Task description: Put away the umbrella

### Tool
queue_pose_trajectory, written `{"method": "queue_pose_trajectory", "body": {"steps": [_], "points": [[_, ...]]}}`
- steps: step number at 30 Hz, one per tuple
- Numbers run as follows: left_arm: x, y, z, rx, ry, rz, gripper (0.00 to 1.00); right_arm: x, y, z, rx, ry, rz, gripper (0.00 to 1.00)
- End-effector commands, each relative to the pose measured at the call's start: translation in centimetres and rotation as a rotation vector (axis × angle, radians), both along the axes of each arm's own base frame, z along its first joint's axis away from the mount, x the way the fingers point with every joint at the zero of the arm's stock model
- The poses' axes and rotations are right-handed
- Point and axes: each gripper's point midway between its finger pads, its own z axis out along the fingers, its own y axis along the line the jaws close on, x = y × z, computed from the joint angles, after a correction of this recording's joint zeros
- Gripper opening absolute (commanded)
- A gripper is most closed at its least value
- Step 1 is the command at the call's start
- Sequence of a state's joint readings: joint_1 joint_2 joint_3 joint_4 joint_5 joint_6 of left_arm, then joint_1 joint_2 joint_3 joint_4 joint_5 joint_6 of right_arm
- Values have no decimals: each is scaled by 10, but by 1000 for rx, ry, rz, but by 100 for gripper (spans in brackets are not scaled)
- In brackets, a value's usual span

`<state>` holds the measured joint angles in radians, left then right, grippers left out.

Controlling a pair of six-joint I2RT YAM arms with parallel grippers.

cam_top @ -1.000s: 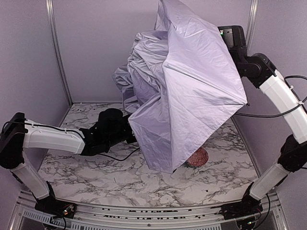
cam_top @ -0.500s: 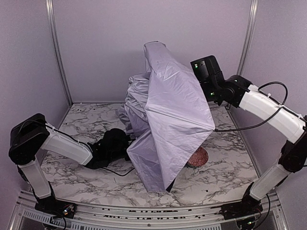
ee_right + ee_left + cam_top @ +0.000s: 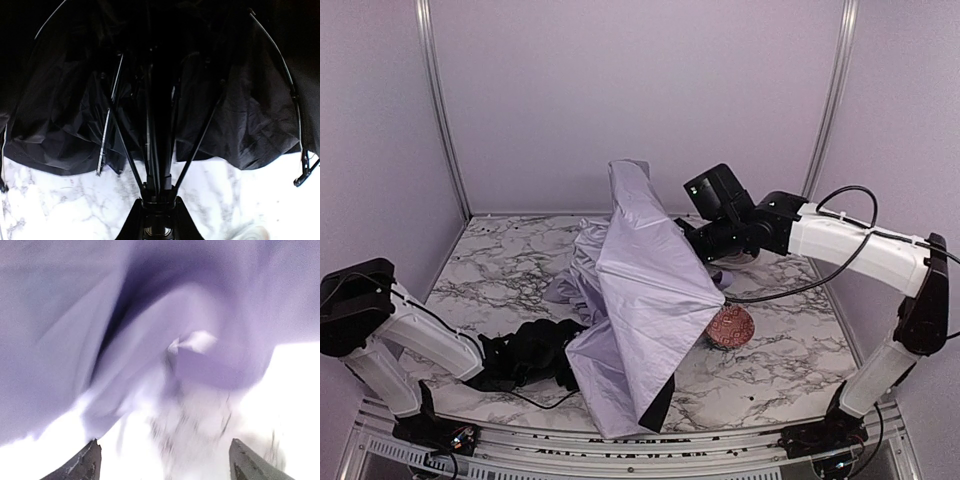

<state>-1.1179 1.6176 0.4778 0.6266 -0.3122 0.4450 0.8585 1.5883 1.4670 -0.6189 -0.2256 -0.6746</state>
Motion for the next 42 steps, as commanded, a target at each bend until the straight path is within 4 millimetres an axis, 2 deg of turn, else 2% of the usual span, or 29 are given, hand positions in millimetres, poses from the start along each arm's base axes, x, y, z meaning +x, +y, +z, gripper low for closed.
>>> {"method": "queue_pose_trajectory", "body": {"steps": [1, 4, 8, 12, 16, 21, 24, 27, 30, 31, 32, 35, 38, 42], "points": [[-7, 30, 6, -33, 23, 131, 99, -6, 10, -24, -29, 60, -33, 9], [-16, 36, 14, -51, 23, 147, 99, -6, 13, -41, -66, 103, -31, 8], [-26, 38, 37, -134, 32, 135, 99, -6, 25, -64, -110, 183, -17, 7], [-33, 40, 56, -208, 56, 113, 99, -2, 31, -97, -176, 237, -14, 7], [-41, 47, 61, -247, 89, 115, 99, -6, 38, -128, -217, 319, 4, 8], [-43, 57, 64, -265, 74, 148, 99, -13, 51, -146, -189, 375, 62, 11], [-38, 60, 66, -264, 49, 188, 99, -12, 60, -154, -171, 384, 89, 24], [-38, 55, 61, -233, 50, 181, 99, -6, 64, -162, -172, 377, 87, 39], [-41, 48, 53, -185, 46, 169, 99, 4, 66, -153, -174, 361, 46, 49], [-40, 47, 51, -170, 39, 174, 99, 5, 66, -146, -164, 355, 42, 88], [-40, 46, 49, -156, 33, 178, 99, 4, 66, -140, -154, 351, 40, 98], [-34, 47, 49, -143, 1, 220, 98, -1, 60, -125, -127, 347, 44, 100], [-30, 47, 53, -164, -5, 255, 98, -6, 46, -126, -136, 353, 25, 100], [-26, 52, 59, -253, 9, 289, 99, 1, 24, -124, -146, 333, -58, 100]]}}
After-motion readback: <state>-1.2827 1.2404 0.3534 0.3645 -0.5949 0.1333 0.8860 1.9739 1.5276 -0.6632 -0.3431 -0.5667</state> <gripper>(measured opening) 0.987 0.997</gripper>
